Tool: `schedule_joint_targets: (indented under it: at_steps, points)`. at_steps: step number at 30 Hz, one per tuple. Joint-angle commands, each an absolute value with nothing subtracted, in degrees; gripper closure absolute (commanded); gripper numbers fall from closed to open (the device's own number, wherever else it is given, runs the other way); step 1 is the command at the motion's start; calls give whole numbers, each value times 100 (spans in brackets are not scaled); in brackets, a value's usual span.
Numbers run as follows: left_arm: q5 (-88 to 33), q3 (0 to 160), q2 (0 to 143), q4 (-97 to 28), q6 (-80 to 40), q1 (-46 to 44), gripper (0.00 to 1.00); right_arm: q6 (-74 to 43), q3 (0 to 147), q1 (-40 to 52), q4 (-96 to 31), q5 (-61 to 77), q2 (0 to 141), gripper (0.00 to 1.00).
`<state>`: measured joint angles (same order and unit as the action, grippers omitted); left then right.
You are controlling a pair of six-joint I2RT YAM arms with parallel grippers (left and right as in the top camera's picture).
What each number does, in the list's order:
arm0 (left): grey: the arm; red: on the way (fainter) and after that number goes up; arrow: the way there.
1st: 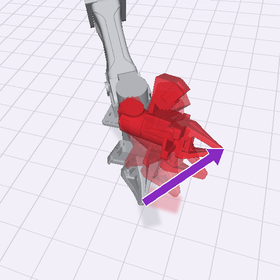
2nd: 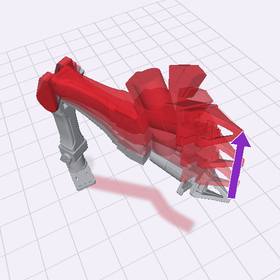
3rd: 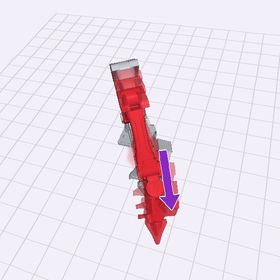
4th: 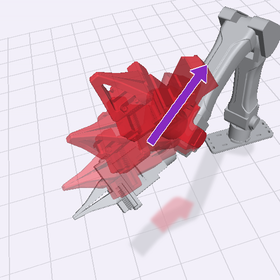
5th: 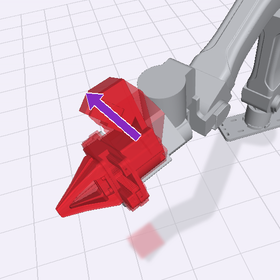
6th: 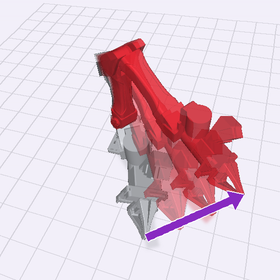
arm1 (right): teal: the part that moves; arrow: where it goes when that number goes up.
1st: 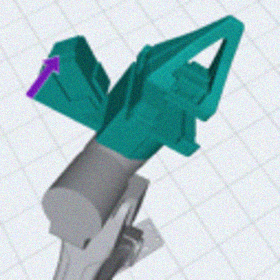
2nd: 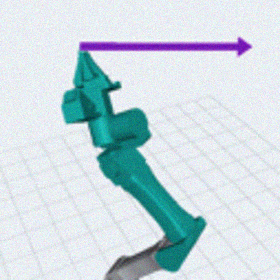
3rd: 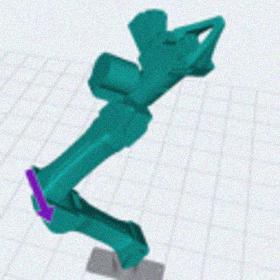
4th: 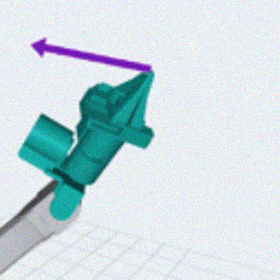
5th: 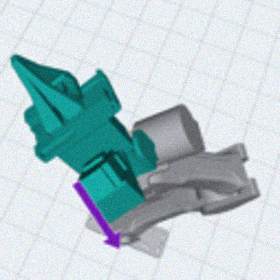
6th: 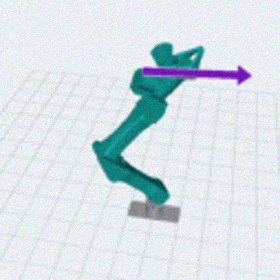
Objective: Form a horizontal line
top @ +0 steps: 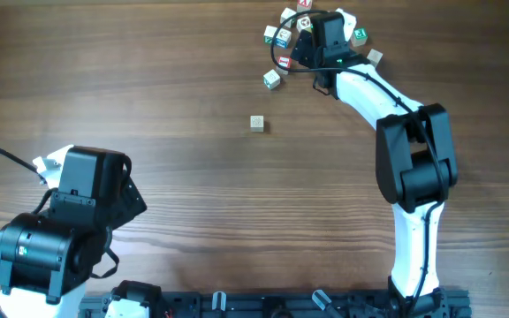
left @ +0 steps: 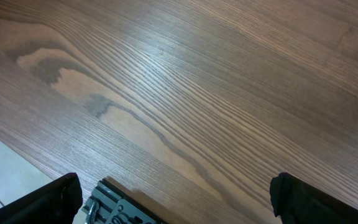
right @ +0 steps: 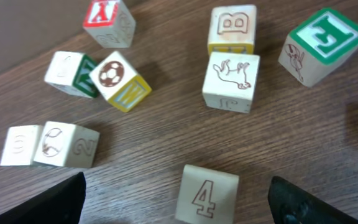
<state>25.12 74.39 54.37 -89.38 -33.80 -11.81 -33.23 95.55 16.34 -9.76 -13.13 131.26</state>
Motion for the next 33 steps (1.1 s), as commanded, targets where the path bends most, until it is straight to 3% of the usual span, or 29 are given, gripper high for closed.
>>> schedule_joint_targets:
  at_steps: [1, 6, 14, 24, 33]
  points:
    - [2604, 7415, 5400, -8923, -3503, -1133, 0, -3514, 9697, 1625, -980, -1518, 13382, 16]
    - [2604, 7415, 5400, -8923, -3500, -1133, 0, -3509, 9697, 1621, -1076, -1540, 13384, 39]
    - [2604, 7415, 5400, -8923, -3500, -1133, 0, -3468, 9695, 1605, -1125, -1544, 13574, 38]
    - [2604, 7415, 5400, -8923, -3500, -1133, 0, -2928, 9708, 1584, -1229, -1586, 13399, 71]
    - [2604, 7415, 5400, -8923, -3500, -1133, 0, -2016, 9708, 1584, -2235, -1319, 12073, 72]
